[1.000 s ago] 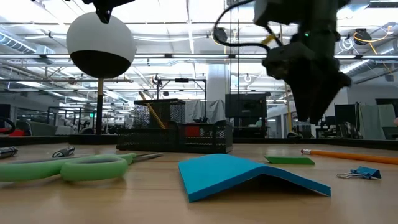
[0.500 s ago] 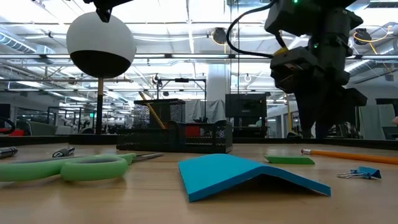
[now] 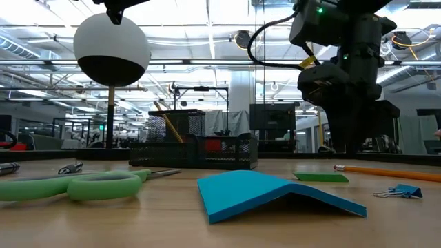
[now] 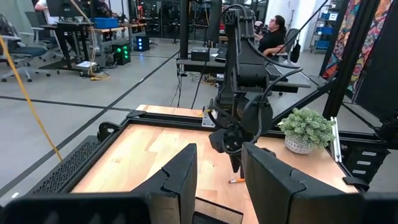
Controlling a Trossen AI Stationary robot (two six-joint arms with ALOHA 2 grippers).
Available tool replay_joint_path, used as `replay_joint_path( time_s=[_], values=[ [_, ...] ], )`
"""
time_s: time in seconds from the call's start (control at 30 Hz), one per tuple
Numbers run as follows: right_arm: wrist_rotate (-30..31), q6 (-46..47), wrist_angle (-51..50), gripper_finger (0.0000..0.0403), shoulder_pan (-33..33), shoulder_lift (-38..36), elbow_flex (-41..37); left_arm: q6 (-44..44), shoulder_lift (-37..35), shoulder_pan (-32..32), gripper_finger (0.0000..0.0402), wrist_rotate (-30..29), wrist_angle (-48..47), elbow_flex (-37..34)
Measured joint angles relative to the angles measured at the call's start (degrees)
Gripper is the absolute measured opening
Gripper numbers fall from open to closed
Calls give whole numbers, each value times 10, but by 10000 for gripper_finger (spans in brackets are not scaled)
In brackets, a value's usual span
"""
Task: Pick and place office supplies into organizer
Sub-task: Put the orange pencil into the black desk organizer
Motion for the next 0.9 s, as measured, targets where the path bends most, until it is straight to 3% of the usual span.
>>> replay_joint_path(
  time_s=[0.17, 0.43, 0.9],
  values=[
    [9, -25, -34, 121, 0, 0, 44, 1, 0, 0, 127, -4, 0, 0],
    [16, -47, -71, 120, 0, 9, 48, 1, 0, 0, 127, -5, 0, 0],
    [27, -94, -18, 119, 6, 5, 48, 3, 2, 0, 127, -5, -2, 0]
  ],
)
